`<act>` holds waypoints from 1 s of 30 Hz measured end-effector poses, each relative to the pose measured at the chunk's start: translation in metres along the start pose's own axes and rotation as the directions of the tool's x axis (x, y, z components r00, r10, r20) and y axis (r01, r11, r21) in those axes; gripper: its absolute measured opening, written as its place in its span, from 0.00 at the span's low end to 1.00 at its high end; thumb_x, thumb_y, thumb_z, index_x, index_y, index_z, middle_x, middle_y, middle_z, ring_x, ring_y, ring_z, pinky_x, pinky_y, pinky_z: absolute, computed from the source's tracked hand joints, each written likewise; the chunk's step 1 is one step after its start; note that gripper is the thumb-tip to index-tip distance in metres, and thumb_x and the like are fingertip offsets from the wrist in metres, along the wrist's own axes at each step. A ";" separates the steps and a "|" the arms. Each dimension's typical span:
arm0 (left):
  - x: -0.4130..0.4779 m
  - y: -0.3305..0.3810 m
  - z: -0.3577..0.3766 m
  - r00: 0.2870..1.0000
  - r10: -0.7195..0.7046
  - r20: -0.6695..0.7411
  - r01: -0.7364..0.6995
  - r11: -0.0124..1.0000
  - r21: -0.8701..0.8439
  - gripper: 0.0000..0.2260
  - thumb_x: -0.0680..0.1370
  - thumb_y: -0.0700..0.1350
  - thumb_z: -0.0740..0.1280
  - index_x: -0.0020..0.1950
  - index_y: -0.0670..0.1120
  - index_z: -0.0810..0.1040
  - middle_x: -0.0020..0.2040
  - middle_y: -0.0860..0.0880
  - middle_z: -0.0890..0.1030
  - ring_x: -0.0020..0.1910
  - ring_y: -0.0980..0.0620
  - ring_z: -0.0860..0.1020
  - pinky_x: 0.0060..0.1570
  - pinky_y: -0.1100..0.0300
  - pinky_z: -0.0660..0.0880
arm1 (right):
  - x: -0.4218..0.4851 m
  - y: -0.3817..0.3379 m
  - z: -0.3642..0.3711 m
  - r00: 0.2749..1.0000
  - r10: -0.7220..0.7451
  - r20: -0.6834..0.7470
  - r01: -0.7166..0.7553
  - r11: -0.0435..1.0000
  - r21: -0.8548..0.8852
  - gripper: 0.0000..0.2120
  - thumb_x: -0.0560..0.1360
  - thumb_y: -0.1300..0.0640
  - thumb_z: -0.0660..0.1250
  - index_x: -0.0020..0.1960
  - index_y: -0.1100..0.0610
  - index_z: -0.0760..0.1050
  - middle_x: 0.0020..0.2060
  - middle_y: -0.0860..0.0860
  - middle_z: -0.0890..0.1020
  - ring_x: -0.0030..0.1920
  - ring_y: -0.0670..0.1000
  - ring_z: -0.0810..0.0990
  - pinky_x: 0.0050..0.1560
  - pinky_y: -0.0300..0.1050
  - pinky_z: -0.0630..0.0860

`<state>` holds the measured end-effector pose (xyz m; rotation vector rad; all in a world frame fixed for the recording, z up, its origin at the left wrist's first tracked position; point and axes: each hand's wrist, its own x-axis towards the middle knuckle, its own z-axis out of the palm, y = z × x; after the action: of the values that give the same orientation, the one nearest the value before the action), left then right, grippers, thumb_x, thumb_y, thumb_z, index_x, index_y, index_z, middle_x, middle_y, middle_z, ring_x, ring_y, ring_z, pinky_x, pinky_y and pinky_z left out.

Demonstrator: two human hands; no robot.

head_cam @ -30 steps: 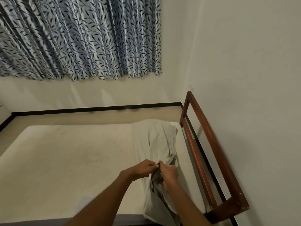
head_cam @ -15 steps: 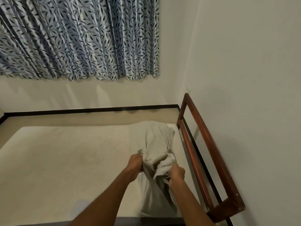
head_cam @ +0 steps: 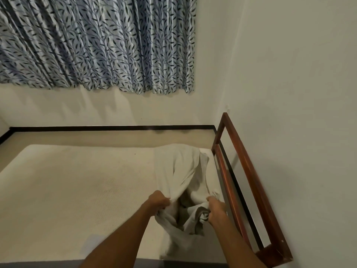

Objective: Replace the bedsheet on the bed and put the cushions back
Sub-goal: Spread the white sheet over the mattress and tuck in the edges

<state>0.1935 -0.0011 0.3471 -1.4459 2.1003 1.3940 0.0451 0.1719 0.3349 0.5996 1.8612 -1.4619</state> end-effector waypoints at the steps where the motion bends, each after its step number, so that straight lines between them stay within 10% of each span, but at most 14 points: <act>1: 0.002 -0.001 -0.004 0.999 0.026 -0.047 -0.026 1.000 -0.009 0.08 0.77 0.45 0.70 0.41 0.43 0.77 0.39 0.48 0.78 0.37 0.53 0.77 0.35 0.62 0.73 | 0.003 -0.001 0.001 1.000 0.009 -0.011 -0.009 0.999 -0.038 0.23 0.77 0.53 0.72 0.64 0.68 0.75 0.49 0.62 0.81 0.47 0.63 0.82 0.52 0.58 0.83; 10: 0.033 -0.031 -0.076 0.964 0.093 -0.251 -0.145 0.970 -0.196 0.12 0.83 0.44 0.63 0.41 0.45 0.79 0.42 0.44 0.81 0.42 0.46 0.78 0.39 0.57 0.72 | 0.002 -0.002 0.061 0.991 -0.096 -0.088 0.074 0.971 -0.228 0.21 0.82 0.51 0.65 0.64 0.69 0.76 0.56 0.64 0.82 0.58 0.67 0.81 0.60 0.59 0.80; 15: 0.068 -0.064 -0.154 0.955 -0.118 -0.271 -0.062 0.816 -0.575 0.12 0.84 0.48 0.65 0.54 0.38 0.76 0.51 0.38 0.80 0.49 0.40 0.80 0.53 0.50 0.77 | -0.033 0.002 0.135 0.981 -0.160 -0.110 0.141 0.976 -0.168 0.19 0.83 0.53 0.65 0.64 0.68 0.77 0.59 0.64 0.82 0.59 0.66 0.81 0.62 0.58 0.78; 21: 0.091 -0.142 -0.294 0.939 -0.222 -0.262 -0.055 0.657 -0.752 0.22 0.74 0.43 0.80 0.63 0.36 0.78 0.57 0.35 0.82 0.55 0.35 0.82 0.57 0.40 0.81 | -0.103 0.005 0.313 0.978 -0.117 0.175 0.108 0.992 0.060 0.18 0.81 0.50 0.69 0.61 0.64 0.78 0.52 0.60 0.82 0.48 0.57 0.80 0.52 0.54 0.79; 25: 0.074 -0.166 -0.396 0.742 -0.342 -0.577 -0.340 0.550 -0.763 0.18 0.78 0.44 0.75 0.63 0.35 0.79 0.56 0.40 0.83 0.43 0.44 0.82 0.38 0.59 0.81 | -0.181 -0.012 0.445 0.849 -0.156 0.504 0.068 0.980 0.187 0.14 0.77 0.49 0.76 0.52 0.57 0.77 0.46 0.57 0.84 0.44 0.56 0.83 0.53 0.58 0.82; 30: 0.043 -0.198 -0.514 0.409 -0.539 -0.737 -0.599 0.451 -0.662 0.19 0.82 0.48 0.70 0.68 0.39 0.78 0.61 0.45 0.81 0.57 0.49 0.80 0.58 0.59 0.78 | -0.244 -0.044 0.517 0.677 -0.414 0.609 0.286 0.910 0.300 0.04 0.77 0.56 0.76 0.50 0.55 0.83 0.47 0.55 0.86 0.47 0.56 0.85 0.54 0.54 0.80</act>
<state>0.4903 -0.4497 0.4737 -3.3876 1.5991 2.2787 0.2943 -0.3248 0.4786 -0.2361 1.3055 -1.8025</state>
